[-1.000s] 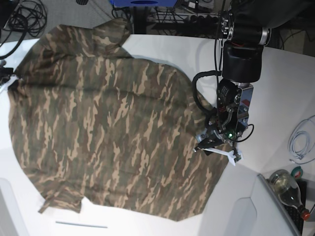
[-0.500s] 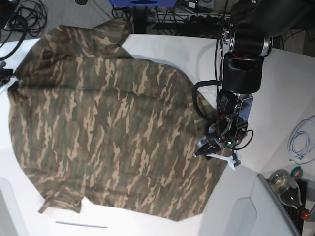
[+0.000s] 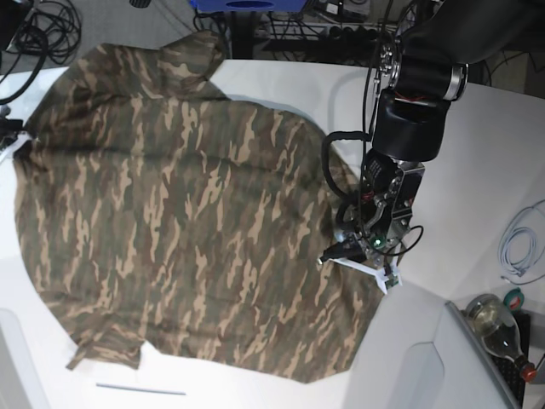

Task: Layout the t-shirt on the table in an organized manner, then fold the t-shirt properly
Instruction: 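Regrasp the shirt edge with the left gripper and drag it outward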

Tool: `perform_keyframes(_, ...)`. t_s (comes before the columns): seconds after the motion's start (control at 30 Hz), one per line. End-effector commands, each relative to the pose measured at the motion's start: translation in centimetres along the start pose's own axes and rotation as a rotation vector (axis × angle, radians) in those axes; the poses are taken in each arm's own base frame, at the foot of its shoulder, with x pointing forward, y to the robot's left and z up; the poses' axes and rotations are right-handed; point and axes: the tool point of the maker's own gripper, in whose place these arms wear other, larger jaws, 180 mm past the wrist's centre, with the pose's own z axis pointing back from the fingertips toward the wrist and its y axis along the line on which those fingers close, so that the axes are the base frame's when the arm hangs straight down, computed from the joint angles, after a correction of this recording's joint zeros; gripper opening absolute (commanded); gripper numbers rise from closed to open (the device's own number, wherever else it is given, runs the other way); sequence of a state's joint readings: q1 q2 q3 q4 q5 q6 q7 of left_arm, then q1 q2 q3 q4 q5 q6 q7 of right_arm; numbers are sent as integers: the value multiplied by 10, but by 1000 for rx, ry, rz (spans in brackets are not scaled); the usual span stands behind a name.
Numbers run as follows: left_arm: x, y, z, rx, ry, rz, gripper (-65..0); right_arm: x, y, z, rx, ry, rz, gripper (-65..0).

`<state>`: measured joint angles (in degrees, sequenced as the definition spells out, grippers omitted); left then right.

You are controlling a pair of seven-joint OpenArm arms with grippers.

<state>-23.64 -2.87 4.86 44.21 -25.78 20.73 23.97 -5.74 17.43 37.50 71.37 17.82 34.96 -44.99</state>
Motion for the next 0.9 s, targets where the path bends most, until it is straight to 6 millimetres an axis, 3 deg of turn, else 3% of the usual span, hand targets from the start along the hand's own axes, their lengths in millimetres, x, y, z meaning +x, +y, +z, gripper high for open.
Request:
perform_keyframes(0.0, 23, -10, 3, -22, -52, 2, -604, 17, -8, 7, -15, -47, 12, -650)
perform_keyframes(0.1, 26, -12, 6, -29, -61, 5, -650, 17, -8, 7, -15, -47, 12, -650)
perform_keyframes(0.2, 39, -18, 13, -50, -99, 12, -650, 17, -8, 7, -15, -47, 12, -650)
perform_keyframes(0.33, 41, -18, 20, -63, -124, 12, -650, 17, -8, 7, -15, -47, 12, -650)
perform_keyframes(0.6, 30, -24, 31, -99, -68, 15, -650, 17, -8, 7, -15, -47, 12, -650)
perform_keyframes(0.87, 44, 2, 46, -65, -115, 131, -650, 17, -8, 7, -15, -47, 12, -650)
